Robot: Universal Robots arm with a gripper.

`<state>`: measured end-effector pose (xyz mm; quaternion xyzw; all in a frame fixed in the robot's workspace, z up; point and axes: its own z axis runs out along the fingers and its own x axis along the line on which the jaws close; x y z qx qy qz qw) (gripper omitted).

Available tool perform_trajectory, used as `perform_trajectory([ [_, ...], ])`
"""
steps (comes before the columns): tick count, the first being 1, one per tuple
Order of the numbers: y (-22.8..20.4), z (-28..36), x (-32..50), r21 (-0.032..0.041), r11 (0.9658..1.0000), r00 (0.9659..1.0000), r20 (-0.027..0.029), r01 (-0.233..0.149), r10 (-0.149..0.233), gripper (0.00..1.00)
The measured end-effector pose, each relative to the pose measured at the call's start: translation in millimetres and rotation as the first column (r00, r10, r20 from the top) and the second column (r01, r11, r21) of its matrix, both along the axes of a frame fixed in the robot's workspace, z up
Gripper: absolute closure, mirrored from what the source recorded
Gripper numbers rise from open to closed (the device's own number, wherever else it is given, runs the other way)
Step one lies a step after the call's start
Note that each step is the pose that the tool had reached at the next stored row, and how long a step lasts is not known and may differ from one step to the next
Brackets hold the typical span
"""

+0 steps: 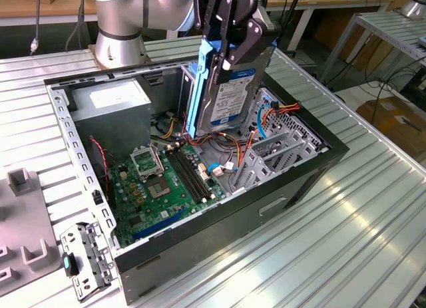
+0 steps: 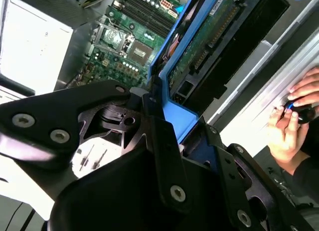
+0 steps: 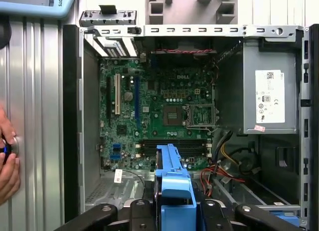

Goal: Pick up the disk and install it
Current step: 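Insert the disk into the insertion slot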

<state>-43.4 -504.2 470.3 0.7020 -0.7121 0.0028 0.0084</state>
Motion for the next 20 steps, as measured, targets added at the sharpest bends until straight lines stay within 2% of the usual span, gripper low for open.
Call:
perform_trajectory([
  [2, -12.1, -0.4, 0.2, -0.0019, 1.0000, 1.0000, 0.0000, 0.000, 0.000, 0.63],
  [5, -21.3, -0.8, 1.8, -0.0046, 1.0000, 1.0000, 0.0000, 0.000, 0.000, 0.63],
  [7, -26.2, -0.9, 9.6, -0.0079, 1.0000, 1.0000, 0.0000, 0.000, 0.000, 0.63],
  [9, -27.5, -1.1, 19.4, -0.0110, 0.9999, 1.0000, 0.0000, 0.000, 0.000, 0.63],
  [15, -28.6, -1.7, 38.0, -0.0165, 0.9999, 1.0000, 0.0001, 0.000, 0.000, 0.63],
  [20, -29.0, -2.3, 58.0, -0.0233, 0.9997, 1.0000, 0.0000, 0.000, 0.000, 0.63],
])
